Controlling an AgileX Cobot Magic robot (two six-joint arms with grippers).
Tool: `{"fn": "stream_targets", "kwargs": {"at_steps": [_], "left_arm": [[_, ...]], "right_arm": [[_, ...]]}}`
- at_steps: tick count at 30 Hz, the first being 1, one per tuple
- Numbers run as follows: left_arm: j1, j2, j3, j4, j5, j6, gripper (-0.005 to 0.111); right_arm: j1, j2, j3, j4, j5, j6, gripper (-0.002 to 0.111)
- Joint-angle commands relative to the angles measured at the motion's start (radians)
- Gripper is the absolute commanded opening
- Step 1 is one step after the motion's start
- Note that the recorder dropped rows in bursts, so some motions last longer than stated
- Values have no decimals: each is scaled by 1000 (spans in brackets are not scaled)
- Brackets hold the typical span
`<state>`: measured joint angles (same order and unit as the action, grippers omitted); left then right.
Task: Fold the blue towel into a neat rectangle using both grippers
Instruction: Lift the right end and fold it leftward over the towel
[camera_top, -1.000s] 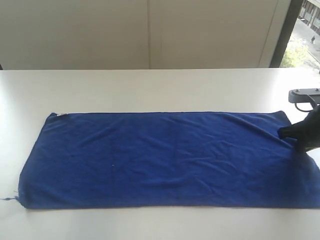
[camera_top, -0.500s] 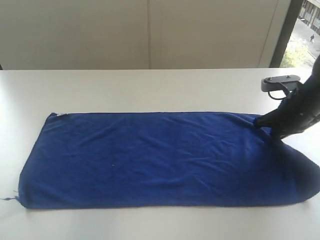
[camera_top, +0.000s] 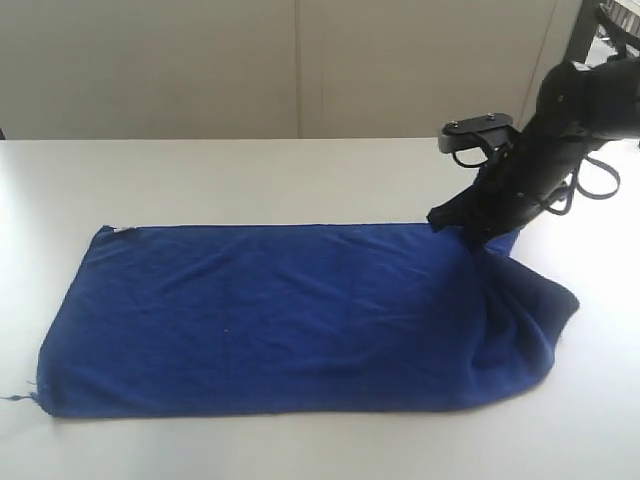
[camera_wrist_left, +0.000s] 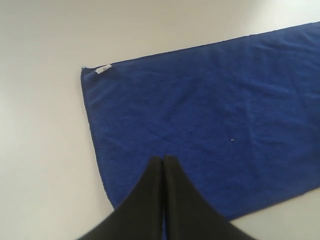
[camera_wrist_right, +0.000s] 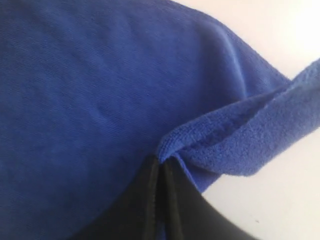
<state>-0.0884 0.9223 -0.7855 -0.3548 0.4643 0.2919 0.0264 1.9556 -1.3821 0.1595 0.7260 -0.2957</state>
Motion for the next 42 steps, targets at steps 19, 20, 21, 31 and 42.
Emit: {"fn": "stream_targets", "kwargs": {"at_steps": [19, 20, 21, 31, 42], "left_arm": [[-4, -7, 6, -33, 44, -2, 0], [-4, -7, 6, -33, 44, -2, 0], [-4, -7, 6, -33, 46, -2, 0], [-4, -7, 6, -33, 55, -2, 0], [-4, -7, 6, -33, 57, -2, 0]], "right_arm": [[312, -10, -162, 1, 29, 67, 0], [322, -8, -168, 1, 29, 67, 0], [332, -8, -179, 1, 29, 67, 0], [418, -5, -225, 6, -27, 95, 0], [509, 133, -375, 27, -16, 115, 0]]}}
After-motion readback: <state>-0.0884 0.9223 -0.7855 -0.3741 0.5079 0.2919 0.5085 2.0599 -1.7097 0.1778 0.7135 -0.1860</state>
